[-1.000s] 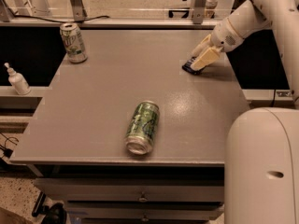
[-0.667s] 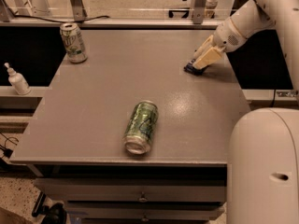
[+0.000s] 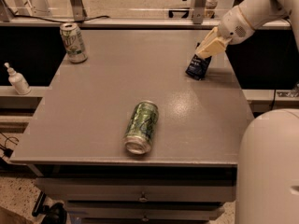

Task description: Move rxbar blueberry near green can

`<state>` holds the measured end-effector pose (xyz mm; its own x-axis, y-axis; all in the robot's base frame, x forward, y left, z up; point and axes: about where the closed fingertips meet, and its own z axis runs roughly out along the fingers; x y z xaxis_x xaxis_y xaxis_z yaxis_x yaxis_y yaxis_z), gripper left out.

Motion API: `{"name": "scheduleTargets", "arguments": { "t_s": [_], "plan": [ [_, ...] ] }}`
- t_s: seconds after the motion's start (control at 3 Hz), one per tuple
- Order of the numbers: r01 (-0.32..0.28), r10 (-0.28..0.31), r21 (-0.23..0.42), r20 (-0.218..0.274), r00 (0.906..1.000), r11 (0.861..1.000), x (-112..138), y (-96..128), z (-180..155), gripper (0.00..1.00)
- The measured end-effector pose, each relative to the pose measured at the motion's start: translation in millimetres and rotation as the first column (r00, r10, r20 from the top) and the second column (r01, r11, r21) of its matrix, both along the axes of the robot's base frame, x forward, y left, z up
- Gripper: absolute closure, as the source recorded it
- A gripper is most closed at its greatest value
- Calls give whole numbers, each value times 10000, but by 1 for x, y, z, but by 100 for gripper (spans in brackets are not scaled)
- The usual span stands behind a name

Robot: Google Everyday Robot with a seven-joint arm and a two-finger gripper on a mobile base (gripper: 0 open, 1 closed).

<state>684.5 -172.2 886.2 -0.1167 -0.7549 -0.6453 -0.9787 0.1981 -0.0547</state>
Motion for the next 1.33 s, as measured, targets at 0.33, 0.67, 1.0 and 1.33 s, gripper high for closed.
{"name": "scheduleTargets", "arguments": {
  "t_s": [0.33,0.67,1.0,1.33],
  "plan": [
    [-417,408,333,270,9988,9986,-16,14,27,100],
    [-816,809,680,138,9966,9943,-41,27,41,100],
    [-1265,1284,871,-167,9916,9881,-74,39,43,100],
    [-1406,1420,634,-189,9897,9880,-95,41,36,83]
  ]
}}
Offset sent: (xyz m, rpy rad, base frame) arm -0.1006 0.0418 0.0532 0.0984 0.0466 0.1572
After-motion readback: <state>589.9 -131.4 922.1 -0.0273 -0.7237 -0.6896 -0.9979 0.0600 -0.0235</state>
